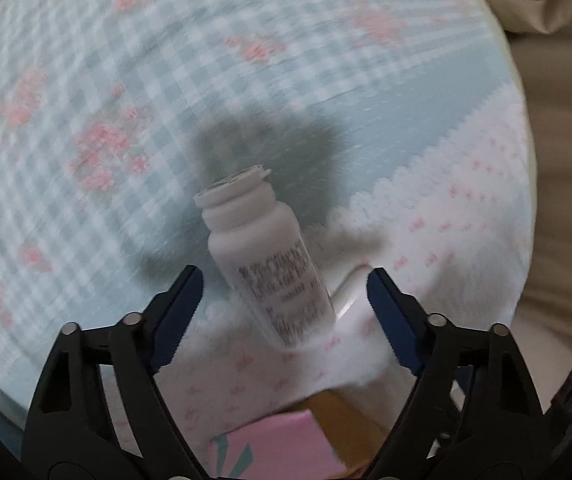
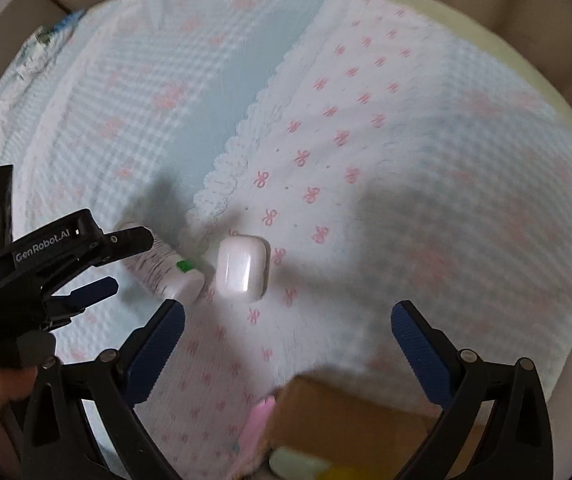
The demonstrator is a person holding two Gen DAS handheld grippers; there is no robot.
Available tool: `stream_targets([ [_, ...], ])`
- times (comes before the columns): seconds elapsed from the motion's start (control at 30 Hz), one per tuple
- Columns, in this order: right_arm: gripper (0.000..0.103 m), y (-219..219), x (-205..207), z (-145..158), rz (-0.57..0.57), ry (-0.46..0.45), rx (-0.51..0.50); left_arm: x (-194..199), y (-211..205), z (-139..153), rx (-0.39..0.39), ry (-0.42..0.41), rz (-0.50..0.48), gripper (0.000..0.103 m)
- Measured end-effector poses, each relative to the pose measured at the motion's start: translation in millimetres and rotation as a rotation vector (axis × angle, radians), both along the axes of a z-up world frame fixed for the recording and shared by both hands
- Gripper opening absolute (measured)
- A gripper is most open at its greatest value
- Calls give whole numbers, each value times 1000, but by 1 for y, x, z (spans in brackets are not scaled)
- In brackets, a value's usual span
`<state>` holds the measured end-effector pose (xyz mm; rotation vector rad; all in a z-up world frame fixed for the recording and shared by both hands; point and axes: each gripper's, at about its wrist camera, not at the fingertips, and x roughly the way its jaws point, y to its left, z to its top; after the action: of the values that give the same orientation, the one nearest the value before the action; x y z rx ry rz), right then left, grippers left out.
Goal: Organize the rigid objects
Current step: 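Grasp the white case with the right tool while the left grasps the pill bottle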
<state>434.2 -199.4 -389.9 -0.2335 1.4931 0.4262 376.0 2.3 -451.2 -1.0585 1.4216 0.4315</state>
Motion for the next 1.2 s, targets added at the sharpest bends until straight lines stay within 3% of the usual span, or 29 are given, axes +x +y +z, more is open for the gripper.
stream_targets([
  [0.17,90,21,11,-49,-6,109,-21,3,-2,-20,-8,25,45,68],
  [0.37,83,37,13,-78,-18,166,-22,3,-10,-28,-2,36,37,59],
  [0.43,74,41,12,-84,-29,179,-23,5,-14,-28,2,38,34,59],
  [0.67,59,54,4,-98,15,131,-104,5,-23,-37,13,31,4,56],
  [0.73,42,57,0,-97,27,110,-113,-2,-19,-37,14,19,-15,56],
  [0.77,40,59,-2,-96,34,100,-119,-4,-17,-35,16,9,-22,55],
  [1.2,40,60,-7,-71,3,75,-44,-27,-6,5,116,-67,-143,52],
])
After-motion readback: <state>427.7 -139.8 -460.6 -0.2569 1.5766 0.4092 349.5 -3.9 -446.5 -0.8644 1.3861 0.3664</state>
